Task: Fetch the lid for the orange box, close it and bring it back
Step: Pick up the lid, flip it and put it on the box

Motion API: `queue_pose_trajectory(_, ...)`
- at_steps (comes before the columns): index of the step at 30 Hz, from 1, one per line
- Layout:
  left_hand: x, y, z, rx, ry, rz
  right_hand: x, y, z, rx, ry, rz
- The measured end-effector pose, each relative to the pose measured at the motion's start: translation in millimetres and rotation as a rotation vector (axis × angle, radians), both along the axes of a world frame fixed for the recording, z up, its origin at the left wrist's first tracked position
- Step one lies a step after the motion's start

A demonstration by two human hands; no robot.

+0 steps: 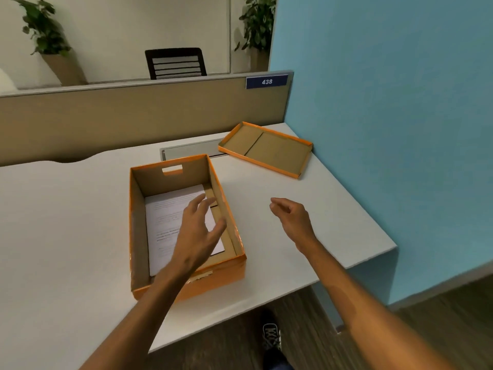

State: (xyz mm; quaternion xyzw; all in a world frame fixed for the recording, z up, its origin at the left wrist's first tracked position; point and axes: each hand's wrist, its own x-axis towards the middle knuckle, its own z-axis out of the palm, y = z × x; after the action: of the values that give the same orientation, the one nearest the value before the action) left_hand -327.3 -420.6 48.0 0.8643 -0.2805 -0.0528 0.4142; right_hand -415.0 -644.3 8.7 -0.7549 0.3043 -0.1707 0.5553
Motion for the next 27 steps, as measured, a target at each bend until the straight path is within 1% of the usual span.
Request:
queue_pose_trajectory(5,20.0,-65.3,1.7,-0.015,0.001,-0.057,19.1,-60.6,-3.6,-0.050,0.012,-0.034)
queue_pose_trajectory(11,57.2,-161.8,-6.2,0.000,0.045,-0.051,50.9,-145.8,-16.8,-0.048,0.048,-0.080)
queue_pose_trajectory(19,103.3,-269.6,-49.1,0.081,0.192,0.015,102.0,-247.6,-48.3,-0.025,0.214,-0.121)
queue_pose_trajectory(23,128.0,-306.0,-75.3,0.041,0.351,0.096,132.5,-281.5,-70.2,0.050,0.288,-0.200)
queue_pose_trajectory(27,150.3,-333.5,-99.7,-0.112,0.678,0.225,157.6,-302.1,-90.4,0.229,0.320,-0.355)
